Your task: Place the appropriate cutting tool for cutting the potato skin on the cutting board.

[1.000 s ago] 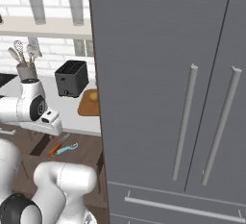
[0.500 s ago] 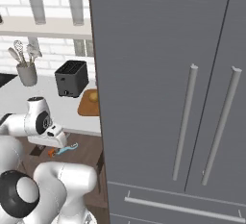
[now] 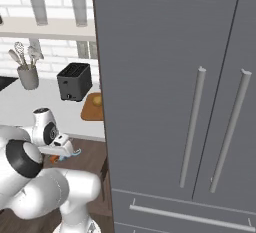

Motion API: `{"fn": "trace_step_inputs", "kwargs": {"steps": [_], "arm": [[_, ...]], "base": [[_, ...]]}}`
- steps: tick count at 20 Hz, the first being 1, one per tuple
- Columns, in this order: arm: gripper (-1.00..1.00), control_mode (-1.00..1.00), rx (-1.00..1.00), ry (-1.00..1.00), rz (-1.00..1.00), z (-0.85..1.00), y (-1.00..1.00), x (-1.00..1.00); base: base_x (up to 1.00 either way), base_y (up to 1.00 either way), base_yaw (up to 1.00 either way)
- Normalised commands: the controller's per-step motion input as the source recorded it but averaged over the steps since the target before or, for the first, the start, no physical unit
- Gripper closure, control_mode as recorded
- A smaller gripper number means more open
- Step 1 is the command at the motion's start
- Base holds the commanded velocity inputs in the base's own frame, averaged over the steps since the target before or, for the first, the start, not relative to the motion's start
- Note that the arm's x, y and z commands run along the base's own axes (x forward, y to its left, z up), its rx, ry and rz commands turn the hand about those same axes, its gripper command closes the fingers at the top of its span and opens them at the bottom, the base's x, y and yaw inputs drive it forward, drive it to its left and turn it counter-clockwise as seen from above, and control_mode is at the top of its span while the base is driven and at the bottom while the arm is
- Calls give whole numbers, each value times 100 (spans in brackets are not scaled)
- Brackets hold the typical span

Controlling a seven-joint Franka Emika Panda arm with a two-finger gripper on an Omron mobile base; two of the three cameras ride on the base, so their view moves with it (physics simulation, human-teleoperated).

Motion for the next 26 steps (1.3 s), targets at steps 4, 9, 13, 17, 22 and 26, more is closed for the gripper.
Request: {"fn": "trace_step_inputs", "kwargs": {"steps": [4, 9, 13, 17, 22, 26], "arm": [[-100, -100, 0, 0, 4, -24, 0, 9], [-100, -100, 0, 0, 5, -29, 2, 2], [-100, -100, 0, 0, 5, -30, 1, 0], [-100, -100, 0, 0, 5, -32, 2, 0], [-100, -100, 0, 2, 4, -19, 0, -18], [-100, -100, 0, 5, 1, -14, 0, -19]], "base": [[0, 0, 0], [0, 0, 0], [0, 0, 0], [0, 0, 0], [0, 0, 0], [0, 0, 0]]}}
